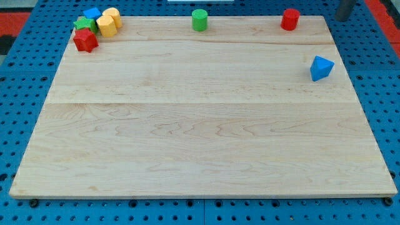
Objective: Slightly push the red circle towards the green circle
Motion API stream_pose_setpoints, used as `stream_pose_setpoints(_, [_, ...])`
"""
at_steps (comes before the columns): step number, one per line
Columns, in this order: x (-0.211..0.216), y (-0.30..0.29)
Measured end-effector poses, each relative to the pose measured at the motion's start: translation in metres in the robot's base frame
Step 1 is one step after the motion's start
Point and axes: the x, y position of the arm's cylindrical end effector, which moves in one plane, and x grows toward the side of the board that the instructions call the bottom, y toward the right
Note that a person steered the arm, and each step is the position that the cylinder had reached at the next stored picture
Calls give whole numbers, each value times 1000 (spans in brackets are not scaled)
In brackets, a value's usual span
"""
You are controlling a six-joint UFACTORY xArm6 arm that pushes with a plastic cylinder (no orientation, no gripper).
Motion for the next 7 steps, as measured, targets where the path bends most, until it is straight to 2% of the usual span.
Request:
stream_pose_setpoints(1, [0, -41])
stream_pose_setpoints(4, [-3, -91])
stream_pose_setpoints(6, [-6, -164])
stream_pose_setpoints(7, [-6, -174])
